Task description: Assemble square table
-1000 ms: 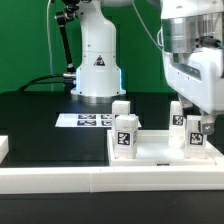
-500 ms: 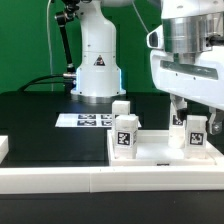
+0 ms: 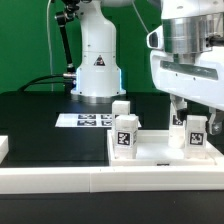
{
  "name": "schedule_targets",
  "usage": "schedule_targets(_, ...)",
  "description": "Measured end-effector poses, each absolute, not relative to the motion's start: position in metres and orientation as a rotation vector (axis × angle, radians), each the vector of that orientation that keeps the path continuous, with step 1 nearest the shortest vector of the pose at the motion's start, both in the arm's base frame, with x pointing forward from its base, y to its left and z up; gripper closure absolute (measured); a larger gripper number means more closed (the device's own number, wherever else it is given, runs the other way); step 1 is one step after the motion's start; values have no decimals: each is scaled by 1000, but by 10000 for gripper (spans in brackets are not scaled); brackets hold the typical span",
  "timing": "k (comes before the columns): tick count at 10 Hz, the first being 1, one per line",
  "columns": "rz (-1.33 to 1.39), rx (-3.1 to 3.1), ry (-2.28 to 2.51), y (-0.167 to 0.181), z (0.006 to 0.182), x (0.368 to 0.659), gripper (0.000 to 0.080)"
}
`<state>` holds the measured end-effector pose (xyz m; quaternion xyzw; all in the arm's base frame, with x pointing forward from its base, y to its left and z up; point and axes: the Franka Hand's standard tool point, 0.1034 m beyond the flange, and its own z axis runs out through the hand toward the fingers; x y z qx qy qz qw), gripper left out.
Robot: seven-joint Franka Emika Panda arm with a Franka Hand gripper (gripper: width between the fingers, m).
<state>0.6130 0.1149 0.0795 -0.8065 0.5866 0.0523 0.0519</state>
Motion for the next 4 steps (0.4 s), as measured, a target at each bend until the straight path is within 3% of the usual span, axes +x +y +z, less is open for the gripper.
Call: schedule_targets(4, 159, -2454, 1784, 115, 79, 613, 150)
